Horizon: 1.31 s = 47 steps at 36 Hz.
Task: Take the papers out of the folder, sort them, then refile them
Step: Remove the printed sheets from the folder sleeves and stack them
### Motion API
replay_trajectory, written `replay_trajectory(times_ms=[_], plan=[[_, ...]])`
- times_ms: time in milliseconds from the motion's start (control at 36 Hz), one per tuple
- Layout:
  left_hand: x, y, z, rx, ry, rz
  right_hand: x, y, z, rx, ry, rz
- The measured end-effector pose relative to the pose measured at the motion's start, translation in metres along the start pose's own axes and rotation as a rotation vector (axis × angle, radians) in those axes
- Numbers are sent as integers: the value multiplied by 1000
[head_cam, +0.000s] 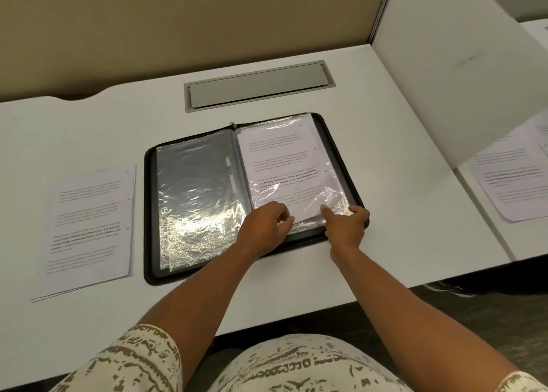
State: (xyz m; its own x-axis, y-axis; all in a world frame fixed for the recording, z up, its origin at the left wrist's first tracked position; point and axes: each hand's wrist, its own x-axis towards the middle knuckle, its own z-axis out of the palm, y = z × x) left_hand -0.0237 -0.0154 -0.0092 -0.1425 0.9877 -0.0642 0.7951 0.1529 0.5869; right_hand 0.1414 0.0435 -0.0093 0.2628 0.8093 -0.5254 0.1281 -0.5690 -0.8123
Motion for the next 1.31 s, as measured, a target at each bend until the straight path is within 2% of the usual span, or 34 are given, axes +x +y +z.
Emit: replay_trajectory(times_ms=[194, 472, 611, 778, 972, 1139, 1222, 1306], plan=[[-2, -1, 2, 6, -12, 22, 4, -6, 11, 28, 15, 12], [-14, -1, 1, 17, -17, 42, 8, -6, -2, -204, 8, -123], [-27, -4, 2, 11, 38, 14, 9, 6, -17, -100, -72, -63], [-41, -14, 5, -160, 91, -129, 2, 16, -35, 78, -218, 57], [-58, -21, 6, -271, 251, -295, -13, 24, -60, 102, -184, 135], [-86, -17, 10, -281, 318, -461, -27, 37, -75, 78, -201, 173], [-94, -15, 16, -394, 286, -586, -38, 42, -81, 71, -226, 172], [-97, -12, 21, -647, 207, -703, -51, 45, -87, 47, -252, 192]])
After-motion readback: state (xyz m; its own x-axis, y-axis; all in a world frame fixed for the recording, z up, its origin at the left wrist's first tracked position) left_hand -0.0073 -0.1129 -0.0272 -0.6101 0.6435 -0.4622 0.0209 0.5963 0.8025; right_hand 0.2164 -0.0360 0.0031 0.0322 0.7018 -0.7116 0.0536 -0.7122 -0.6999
